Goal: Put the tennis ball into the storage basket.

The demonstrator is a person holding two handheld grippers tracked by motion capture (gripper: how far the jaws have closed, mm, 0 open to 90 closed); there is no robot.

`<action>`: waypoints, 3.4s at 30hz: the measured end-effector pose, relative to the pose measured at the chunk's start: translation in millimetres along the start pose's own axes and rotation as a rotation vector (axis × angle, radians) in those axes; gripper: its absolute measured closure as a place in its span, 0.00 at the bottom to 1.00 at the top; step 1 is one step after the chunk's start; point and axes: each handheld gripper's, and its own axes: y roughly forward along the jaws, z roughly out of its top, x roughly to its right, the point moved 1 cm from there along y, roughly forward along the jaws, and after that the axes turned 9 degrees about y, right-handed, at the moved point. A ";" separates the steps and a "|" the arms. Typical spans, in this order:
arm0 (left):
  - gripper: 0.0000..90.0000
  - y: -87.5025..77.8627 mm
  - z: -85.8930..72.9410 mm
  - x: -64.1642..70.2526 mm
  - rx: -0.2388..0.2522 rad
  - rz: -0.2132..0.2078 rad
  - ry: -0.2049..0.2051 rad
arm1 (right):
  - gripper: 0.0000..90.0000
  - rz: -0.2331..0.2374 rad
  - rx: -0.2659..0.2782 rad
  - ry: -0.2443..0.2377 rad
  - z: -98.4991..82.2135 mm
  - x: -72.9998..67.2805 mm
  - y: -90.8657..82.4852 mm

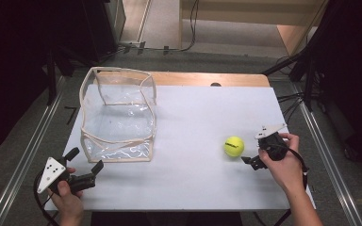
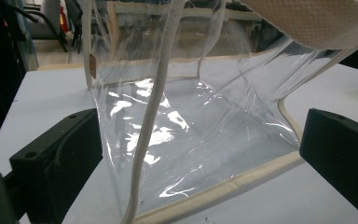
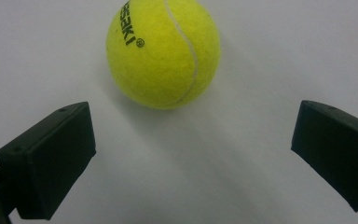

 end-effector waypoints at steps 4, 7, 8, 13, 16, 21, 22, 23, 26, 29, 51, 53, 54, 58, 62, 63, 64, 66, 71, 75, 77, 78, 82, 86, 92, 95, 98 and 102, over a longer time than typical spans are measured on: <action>0.00 0.1 0.1 0.2 0.000 -0.001 0.001 | 0.00 0.004 -0.012 -0.004 2.9 -0.3 2.0; 0.00 0.3 0.1 0.4 0.000 -0.002 0.004 | 0.00 0.005 -0.026 -0.013 5.5 -1.4 4.4; 0.00 0.4 0.1 0.5 -0.001 -0.002 0.005 | 0.00 0.006 -0.028 -0.016 6.5 -1.9 5.5; 0.00 0.6 0.2 0.9 -0.004 -0.002 0.009 | 0.00 0.001 -0.045 -0.031 11.3 -4.2 9.5; 0.00 0.7 0.2 0.9 -0.005 -0.002 0.010 | 0.00 0.001 -0.054 -0.039 14.8 -5.2 11.4; 0.00 0.6 0.2 0.8 -0.004 -0.002 0.009 | 0.00 -0.002 -0.067 -0.047 19.6 -6.7 13.0; 0.00 0.6 0.2 0.8 -0.004 -0.002 0.009 | 0.00 0.002 -0.067 -0.050 20.5 -7.0 13.9; 0.00 0.6 0.2 0.7 -0.004 -0.002 0.009 | 0.00 0.002 -0.067 -0.050 20.5 -7.0 13.9; 0.00 0.5 0.2 0.7 -0.004 -0.003 0.009 | 0.00 0.001 -0.078 -0.059 23.8 -8.8 16.5; 0.00 0.6 0.2 0.6 -0.002 -0.004 0.009 | 0.00 0.001 -0.082 -0.060 25.4 -9.7 17.9; 0.00 0.5 0.2 0.5 -0.002 -0.006 0.008 | 0.00 0.008 -0.136 -0.108 40.7 -18.6 31.6; 0.00 0.5 0.2 0.4 -0.002 -0.006 0.008 | 0.00 0.009 -0.135 -0.110 41.5 -19.1 32.6; 0.00 0.5 0.2 0.4 -0.002 -0.006 0.008 | 0.00 0.010 -0.141 -0.117 43.1 -20.3 34.4; 0.00 0.5 0.2 0.4 -0.002 -0.007 0.007 | 0.00 0.011 -0.149 -0.124 45.2 -21.7 36.1; 0.00 0.5 0.2 0.4 -0.001 -0.008 0.007 | 0.00 0.012 -0.160 -0.128 47.6 -23.9 39.3; 0.00 0.5 0.2 0.3 -0.001 -0.008 0.007 | 0.00 0.012 -0.161 -0.130 48.1 -24.3 40.2; 0.00 0.5 0.2 0.4 -0.001 -0.008 0.007 | 0.00 0.014 -0.164 -0.132 48.5 -24.7 41.1; 0.00 0.5 0.2 0.4 0.000 -0.008 0.006 | 0.00 0.014 -0.170 -0.135 49.5 -25.8 43.6; 0.00 0.5 0.2 0.3 -0.001 -0.008 0.007 | 0.00 0.009 -0.186 -0.140 50.8 -26.3 47.0; 0.00 0.5 0.3 0.4 -0.001 -0.009 0.007 | 0.00 0.003 -0.194 -0.138 50.9 -26.3 49.4; 0.00 0.6 0.3 0.4 -0.001 -0.009 0.008 | 0.00 -0.001 -0.200 -0.134 51.0 -26.4 50.9; 0.00 0.6 0.3 0.4 -0.002 -0.009 0.008 | 0.01 -0.003 -0.200 -0.142 51.3 -26.2 51.5; 0.00 0.6 0.3 0.4 -0.002 -0.009 0.008 | 0.12 -0.018 -0.195 -0.134 51.9 -27.1 52.6; 0.00 0.6 0.3 0.4 -0.002 -0.009 0.007 | 0.15 -0.015 -0.200 -0.137 52.6 -27.0 54.0; 0.00 0.6 0.3 0.3 -0.001 -0.009 0.006 | 0.24 -0.025 -0.202 -0.124 53.4 -27.0 54.1; 0.00 0.7 0.3 0.3 -0.001 -0.009 0.006 | 0.25 -0.024 -0.205 -0.118 53.7 -26.9 53.9; 0.00 0.7 0.3 0.3 -0.002 -0.009 0.006 | 0.25 -0.024 -0.207 -0.122 54.0 -26.6 53.9; 0.00 0.8 0.3 0.2 -0.004 -0.008 0.006 | 0.25 -0.024 -0.214 -0.119 54.7 -27.0 53.6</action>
